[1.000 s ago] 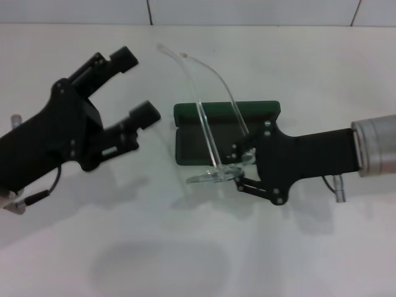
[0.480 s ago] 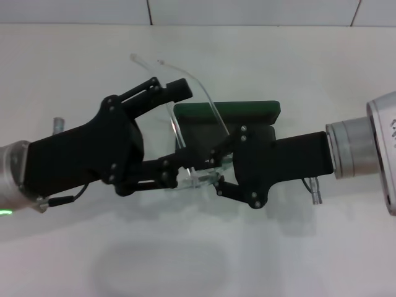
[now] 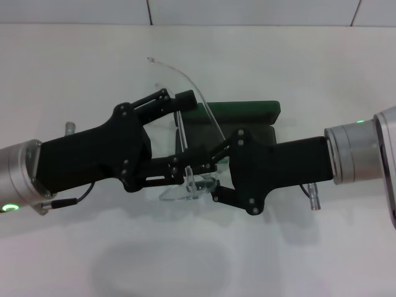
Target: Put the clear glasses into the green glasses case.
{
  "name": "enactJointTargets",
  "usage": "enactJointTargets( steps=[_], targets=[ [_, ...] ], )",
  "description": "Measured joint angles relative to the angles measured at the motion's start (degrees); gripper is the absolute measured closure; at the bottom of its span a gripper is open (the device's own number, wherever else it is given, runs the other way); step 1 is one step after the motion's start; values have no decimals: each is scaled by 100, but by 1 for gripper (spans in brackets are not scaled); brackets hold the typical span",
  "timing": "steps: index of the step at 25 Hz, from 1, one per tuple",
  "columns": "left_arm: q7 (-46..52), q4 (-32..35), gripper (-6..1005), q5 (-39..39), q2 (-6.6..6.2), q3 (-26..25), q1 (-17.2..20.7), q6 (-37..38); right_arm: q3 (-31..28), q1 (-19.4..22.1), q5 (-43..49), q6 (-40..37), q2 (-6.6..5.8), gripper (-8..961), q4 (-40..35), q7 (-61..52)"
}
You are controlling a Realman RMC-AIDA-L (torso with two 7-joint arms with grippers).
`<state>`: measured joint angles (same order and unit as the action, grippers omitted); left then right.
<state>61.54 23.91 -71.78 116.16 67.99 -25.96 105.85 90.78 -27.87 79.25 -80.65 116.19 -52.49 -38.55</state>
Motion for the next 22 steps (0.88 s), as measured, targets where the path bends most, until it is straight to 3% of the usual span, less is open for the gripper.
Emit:
enactJointTargets(
  steps=[8,14,22],
  targets=[
    [669,9,112,-190,-137,7,-154,-68,2,0,-6,-8,0,831,-8,109],
    [893,-3,112,-407,-119,1,-301,-118,12,19,-58,-18,0,831,5,199],
    [696,27,112,-13,-97,-48,-273,-3,19,94,-92,-35,0,832,52,227]
  ],
)
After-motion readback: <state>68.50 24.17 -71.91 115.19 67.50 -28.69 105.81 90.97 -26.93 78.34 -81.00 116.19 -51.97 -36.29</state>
